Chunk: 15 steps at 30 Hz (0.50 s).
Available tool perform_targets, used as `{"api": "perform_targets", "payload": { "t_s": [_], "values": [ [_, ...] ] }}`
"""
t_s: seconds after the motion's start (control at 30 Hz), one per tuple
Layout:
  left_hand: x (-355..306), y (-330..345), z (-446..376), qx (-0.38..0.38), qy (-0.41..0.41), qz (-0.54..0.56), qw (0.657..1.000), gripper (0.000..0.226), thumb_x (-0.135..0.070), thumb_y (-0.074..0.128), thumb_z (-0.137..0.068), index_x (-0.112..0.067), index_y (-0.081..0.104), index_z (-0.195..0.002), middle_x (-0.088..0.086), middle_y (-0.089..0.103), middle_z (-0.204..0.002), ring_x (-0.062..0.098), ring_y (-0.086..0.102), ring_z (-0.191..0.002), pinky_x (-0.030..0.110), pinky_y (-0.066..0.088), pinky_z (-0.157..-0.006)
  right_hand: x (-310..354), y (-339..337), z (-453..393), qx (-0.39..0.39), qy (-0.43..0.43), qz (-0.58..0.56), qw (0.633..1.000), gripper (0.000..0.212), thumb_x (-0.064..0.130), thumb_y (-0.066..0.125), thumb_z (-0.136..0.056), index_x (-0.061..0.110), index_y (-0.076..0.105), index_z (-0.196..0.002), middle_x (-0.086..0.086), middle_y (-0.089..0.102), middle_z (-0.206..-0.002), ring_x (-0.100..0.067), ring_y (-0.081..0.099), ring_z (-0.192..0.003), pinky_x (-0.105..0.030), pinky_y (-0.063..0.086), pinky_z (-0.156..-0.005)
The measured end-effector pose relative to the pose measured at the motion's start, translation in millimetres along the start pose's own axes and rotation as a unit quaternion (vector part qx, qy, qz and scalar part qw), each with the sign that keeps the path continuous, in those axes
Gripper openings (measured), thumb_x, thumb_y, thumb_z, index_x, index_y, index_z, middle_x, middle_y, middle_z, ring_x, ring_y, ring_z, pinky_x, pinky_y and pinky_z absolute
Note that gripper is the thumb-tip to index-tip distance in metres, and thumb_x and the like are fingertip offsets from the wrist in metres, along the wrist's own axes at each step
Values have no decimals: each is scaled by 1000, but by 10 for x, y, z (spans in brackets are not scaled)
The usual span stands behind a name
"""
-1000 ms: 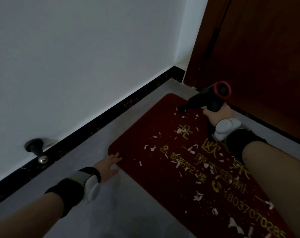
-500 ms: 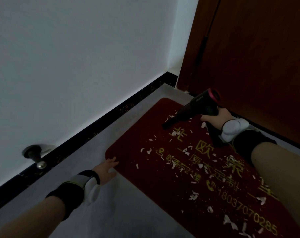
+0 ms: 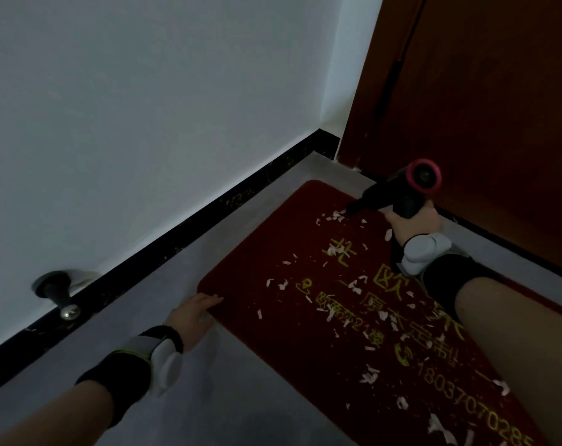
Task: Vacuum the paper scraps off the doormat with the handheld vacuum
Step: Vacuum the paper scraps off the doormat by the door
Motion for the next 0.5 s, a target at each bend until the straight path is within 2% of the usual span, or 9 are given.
{"api": "perform_targets", "payload": {
  "t_s": [0.07,0.13,0.2,0.3,0.4,0.5],
  "values": [
    [17,13,-20,-2,6,-4,1000,49,-14,45,-97,-27,36,-143,0,36,-146,19,31,-134,28,24,-111,-20,39,-37,-2,8,-33,999,31,14,65,-82,-4,55,-106,-9,51,-85,-28,53,-77,-32,38,-66],
    [37,12,-27,-9,14,0,1000,47,-13,45,-97,-26,39,-141,0,37,-145,20,32,-132,29,25,-111,-57,116,-70,0,10,-66,998,19,21,65,-79,6,55,-83,-6,50,-75,-21,45,-62,-30,34,-60],
    [76,24,-33,-17,16,8,1000,46,-11,44,-97,-27,41,-140,-1,39,-144,20,33,-131,29,25,-109,-101,203,-99,2,8,-65,998,22,19,63,-84,11,47,-72,-6,47,-67,-17,40,-54,-25,30,-52],
    [103,50,-41,-33,25,8,999,48,-7,45,-95,-28,43,-138,-2,41,-141,19,33,-130,27,26,-107,-145,249,-129,13,6,-80,997,36,10,62,-85,13,37,-60,-1,41,-58,-12,36,-50,-21,30,-43],
    [109,64,-57,-49,26,13,998,50,-3,45,-93,-28,46,-136,-1,43,-138,19,34,-129,28,28,-106,-132,279,-89,22,19,-100,995,33,10,65,-81,12,38,-62,-2,42,-60,-13,38,-51,-26,30,-49],
    [109,68,-81,-69,20,19,997,50,-2,46,-92,-30,50,-132,-1,47,-133,20,37,-127,31,31,-105,-116,347,-66,47,14,-97,994,19,14,68,-78,3,54,-74,-7,49,-65,-19,45,-56,-29,34,-56]
  ]
}}
Point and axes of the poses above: each hand's wrist, its own z-axis away from the middle knuckle, its own y-axis out of the palm, x = y × z, the point moved 2 cm from there along -z, towards the middle knuckle
